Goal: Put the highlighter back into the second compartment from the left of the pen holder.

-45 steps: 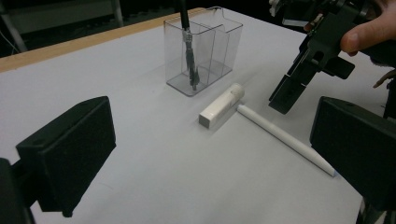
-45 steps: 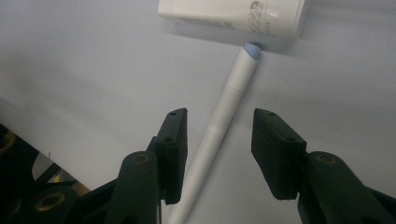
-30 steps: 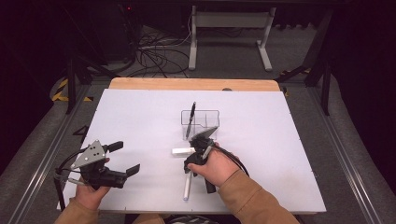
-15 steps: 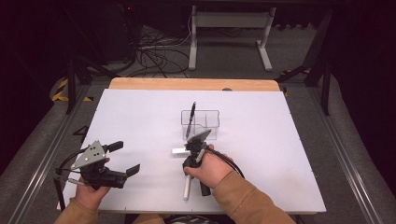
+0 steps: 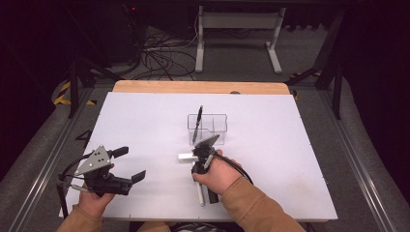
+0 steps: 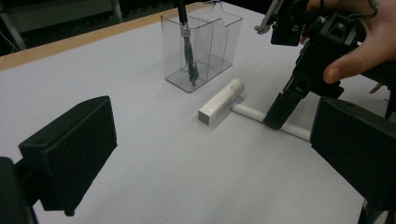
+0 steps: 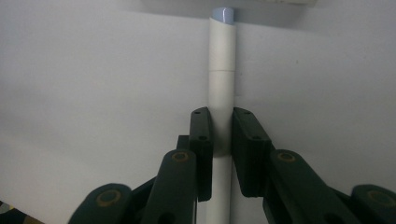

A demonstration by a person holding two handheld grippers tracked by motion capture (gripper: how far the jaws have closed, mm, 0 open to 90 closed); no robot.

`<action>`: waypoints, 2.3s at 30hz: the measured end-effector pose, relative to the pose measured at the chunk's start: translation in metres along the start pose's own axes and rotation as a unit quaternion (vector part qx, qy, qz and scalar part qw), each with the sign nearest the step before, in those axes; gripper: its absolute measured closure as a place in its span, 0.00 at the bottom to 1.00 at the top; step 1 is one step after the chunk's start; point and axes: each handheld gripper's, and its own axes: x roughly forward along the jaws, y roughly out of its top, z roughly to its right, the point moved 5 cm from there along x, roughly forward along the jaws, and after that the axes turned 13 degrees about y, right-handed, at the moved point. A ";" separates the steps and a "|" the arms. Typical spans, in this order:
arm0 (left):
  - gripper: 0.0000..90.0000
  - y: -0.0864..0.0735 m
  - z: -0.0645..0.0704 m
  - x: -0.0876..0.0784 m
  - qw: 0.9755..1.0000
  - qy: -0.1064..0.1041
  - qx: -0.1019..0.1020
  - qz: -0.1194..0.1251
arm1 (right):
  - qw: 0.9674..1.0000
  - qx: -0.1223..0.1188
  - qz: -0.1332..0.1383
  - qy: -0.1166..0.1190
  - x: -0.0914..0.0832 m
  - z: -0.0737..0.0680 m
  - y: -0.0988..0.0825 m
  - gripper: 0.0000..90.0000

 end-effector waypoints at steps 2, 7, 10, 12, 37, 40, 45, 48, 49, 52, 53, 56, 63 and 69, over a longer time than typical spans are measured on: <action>0.01 0.000 0.000 0.000 1.000 0.001 0.000 0.000 | 1.000 -0.004 0.000 -0.001 0.000 0.000 0.000 0.88; 0.01 0.000 -0.001 0.000 1.000 0.001 0.001 0.001 | 1.000 -0.018 0.005 0.013 -0.011 -0.003 -0.004 0.88; 0.01 0.000 0.000 0.001 1.000 0.001 0.004 0.000 | 0.999 -0.026 0.015 0.021 -0.020 -0.005 -0.005 0.88; 0.01 0.000 0.000 0.001 1.000 0.001 0.003 0.000 | 0.999 -0.031 0.020 0.024 -0.026 -0.007 -0.006 0.88; 0.01 0.000 -0.001 0.001 1.000 0.005 0.004 -0.002 | 0.982 -0.115 0.128 0.073 -0.068 -0.011 0.003 0.88; 0.01 0.000 0.000 0.002 1.000 0.005 0.004 -0.001 | 0.977 -0.132 0.145 0.087 -0.072 -0.011 0.004 0.88; 0.01 0.000 -0.001 0.001 1.000 0.004 0.002 0.000 | 0.966 -0.162 0.177 0.090 -0.080 -0.008 0.008 0.88; 0.01 0.000 -0.001 0.001 1.000 0.004 0.003 0.000 | 0.959 -0.174 0.198 0.100 -0.086 -0.008 0.010 0.88; 0.01 0.000 -0.001 0.001 1.000 0.004 0.002 0.001 | 0.957 -0.178 0.205 0.106 -0.089 -0.008 0.011 0.88; 0.01 0.000 -0.001 0.001 1.000 0.005 0.002 0.000 | 0.947 -0.196 0.228 0.114 -0.096 -0.008 0.012 0.88; 0.01 0.000 -0.001 0.002 1.000 0.004 0.002 0.000 | 0.944 -0.201 0.234 0.115 -0.098 -0.007 0.013 0.88; 0.01 0.000 0.000 0.002 1.000 0.004 0.000 -0.001 | 0.936 -0.216 0.252 0.119 -0.102 -0.007 0.015 0.88; 0.01 -0.001 0.000 0.001 1.000 0.004 0.002 -0.001 | 0.915 -0.251 0.287 0.129 -0.111 -0.009 0.018 0.88; 0.01 0.000 -0.001 0.001 1.000 0.004 0.002 0.001 | 0.893 -0.283 0.324 0.131 -0.119 -0.010 0.022 0.88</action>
